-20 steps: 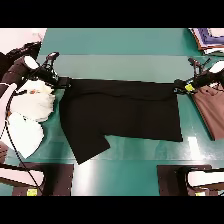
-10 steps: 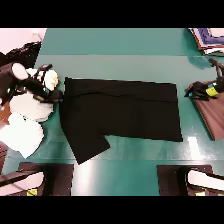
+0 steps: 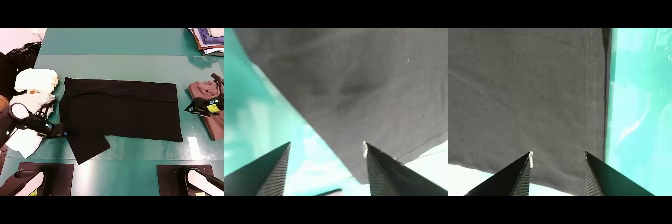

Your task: Fold the shirts.

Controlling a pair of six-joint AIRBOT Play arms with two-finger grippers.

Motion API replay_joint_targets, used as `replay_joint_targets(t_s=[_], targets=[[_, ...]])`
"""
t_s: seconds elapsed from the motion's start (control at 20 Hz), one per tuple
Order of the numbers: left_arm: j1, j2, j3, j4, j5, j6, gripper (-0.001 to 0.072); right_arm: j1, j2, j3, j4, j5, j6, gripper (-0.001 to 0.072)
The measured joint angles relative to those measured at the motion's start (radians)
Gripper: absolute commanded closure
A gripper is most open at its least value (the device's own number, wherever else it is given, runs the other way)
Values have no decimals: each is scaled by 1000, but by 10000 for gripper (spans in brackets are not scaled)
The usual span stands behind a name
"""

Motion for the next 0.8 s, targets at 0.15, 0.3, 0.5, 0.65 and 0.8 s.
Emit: replay_joint_targets(t_s=[0.15,0.3,0.5,0.65,0.8], targets=[[0,13,-80,-71,80,0,165,0,12,-15,1,0,0,315],[0,22,-128,-165,150,-4,248,0,16,-21,2,3,0,315],[0,20,-154,-193,243,0,680,-25,19,-43,-4,31,-8,315],[0,21,-134,-215,242,16,681,-93,19,-123,-8,52,-15,315],[0,21,-90,-225,214,43,681,-184,19,-234,-9,37,-25,315]])
